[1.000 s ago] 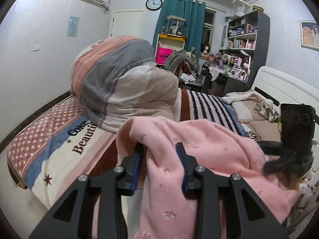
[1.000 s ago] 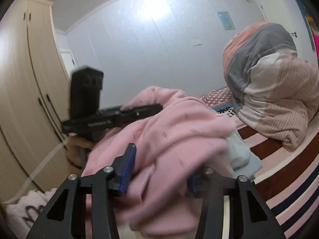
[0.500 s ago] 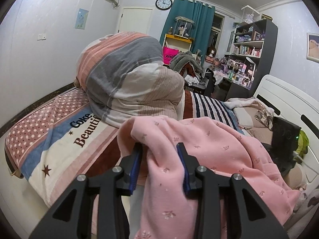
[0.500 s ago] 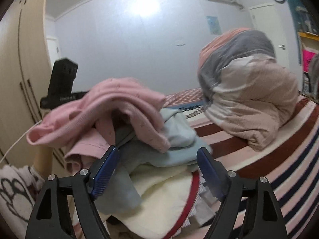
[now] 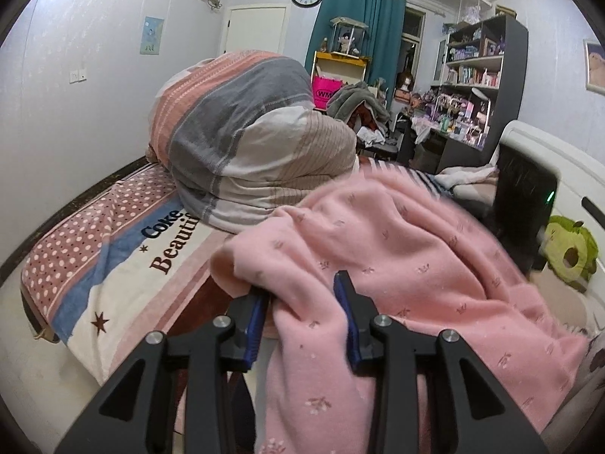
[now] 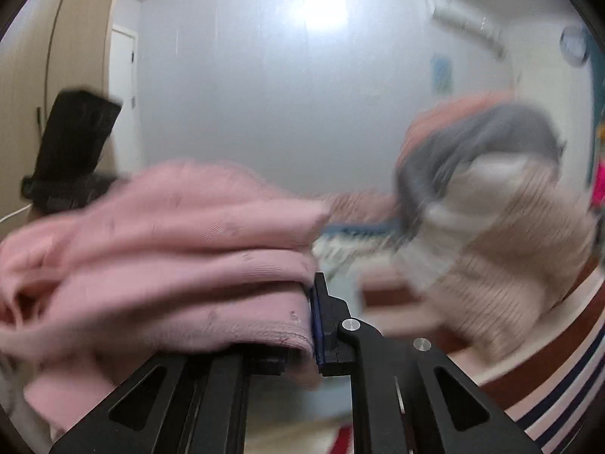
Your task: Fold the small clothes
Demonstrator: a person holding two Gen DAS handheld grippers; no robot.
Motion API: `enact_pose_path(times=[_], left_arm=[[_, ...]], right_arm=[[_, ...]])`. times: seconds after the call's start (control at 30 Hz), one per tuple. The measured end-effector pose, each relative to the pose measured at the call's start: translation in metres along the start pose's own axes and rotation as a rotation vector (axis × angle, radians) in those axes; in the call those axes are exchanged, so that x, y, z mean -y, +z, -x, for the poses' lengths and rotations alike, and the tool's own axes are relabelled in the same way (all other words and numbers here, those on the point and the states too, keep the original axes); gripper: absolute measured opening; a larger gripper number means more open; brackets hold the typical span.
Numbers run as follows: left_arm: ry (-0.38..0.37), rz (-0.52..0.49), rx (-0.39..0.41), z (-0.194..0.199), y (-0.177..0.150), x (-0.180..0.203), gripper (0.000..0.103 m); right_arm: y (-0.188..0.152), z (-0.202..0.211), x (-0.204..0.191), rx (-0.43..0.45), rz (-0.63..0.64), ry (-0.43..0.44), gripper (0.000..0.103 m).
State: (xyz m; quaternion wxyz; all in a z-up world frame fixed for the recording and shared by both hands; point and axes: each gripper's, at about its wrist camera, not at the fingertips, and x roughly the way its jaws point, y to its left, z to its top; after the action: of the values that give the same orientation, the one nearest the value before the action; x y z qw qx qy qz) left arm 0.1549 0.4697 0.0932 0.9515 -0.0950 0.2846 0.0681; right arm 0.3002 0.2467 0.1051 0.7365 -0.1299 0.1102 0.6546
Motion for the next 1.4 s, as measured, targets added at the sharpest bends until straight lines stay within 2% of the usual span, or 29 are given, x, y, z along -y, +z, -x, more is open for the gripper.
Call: enact_pose_path(times=[0.07, 0.1, 0.17, 0.27, 0.33, 0.4, 0.57, 0.73, 0.9, 0.97, 1.17, 1.27, 1.4], left_arm=[[0.005, 0.003, -0.008, -0.003, 0.000, 0.000, 0.032], [0.008, 0.006, -0.015, -0.004, 0.000, 0.000, 0.032], [0.016, 0.010, -0.018, -0.004, 0.001, -0.002, 0.032], [0.022, 0.018, -0.012, -0.003, 0.000, -0.004, 0.034], [0.026, 0.015, -0.008, -0.001, 0.000, -0.003, 0.034], [0.037, 0.005, -0.004, 0.002, 0.000, 0.001, 0.034], [0.073, -0.019, 0.026, 0.010, 0.003, 0.010, 0.042], [0.096, -0.038, 0.055, 0.022, 0.007, 0.021, 0.046], [0.139, -0.071, 0.084, 0.035, 0.010, 0.038, 0.055], [0.163, -0.081, 0.095, 0.041, 0.011, 0.045, 0.064], [0.246, -0.125, 0.137, 0.061, 0.008, 0.065, 0.077], [0.277, -0.144, 0.166, 0.071, 0.006, 0.078, 0.081], [0.314, -0.160, 0.212, 0.084, 0.001, 0.095, 0.085]], right_arm=[[0.011, 0.007, 0.000, 0.057, 0.036, -0.023, 0.005], [0.014, 0.006, -0.001, 0.051, 0.035, -0.019, 0.005], [0.011, -0.002, -0.003, -0.011, 0.045, -0.032, 0.006], [-0.010, -0.015, -0.005, -0.141, 0.056, -0.049, 0.010], [-0.026, -0.017, -0.002, -0.198, 0.026, -0.030, 0.027], [-0.036, -0.014, 0.001, -0.214, -0.002, -0.018, 0.031], [-0.039, 0.011, 0.011, -0.193, -0.095, -0.003, 0.045], [-0.039, 0.034, 0.010, -0.188, -0.110, -0.036, 0.050], [-0.037, 0.055, 0.004, -0.183, -0.125, -0.051, 0.051], [-0.036, 0.063, 0.001, -0.177, -0.132, -0.055, 0.051], [-0.035, 0.091, -0.012, -0.155, -0.158, -0.065, 0.053], [-0.037, 0.107, -0.019, -0.141, -0.176, -0.079, 0.058], [-0.044, 0.132, -0.028, -0.115, -0.207, -0.102, 0.059]])
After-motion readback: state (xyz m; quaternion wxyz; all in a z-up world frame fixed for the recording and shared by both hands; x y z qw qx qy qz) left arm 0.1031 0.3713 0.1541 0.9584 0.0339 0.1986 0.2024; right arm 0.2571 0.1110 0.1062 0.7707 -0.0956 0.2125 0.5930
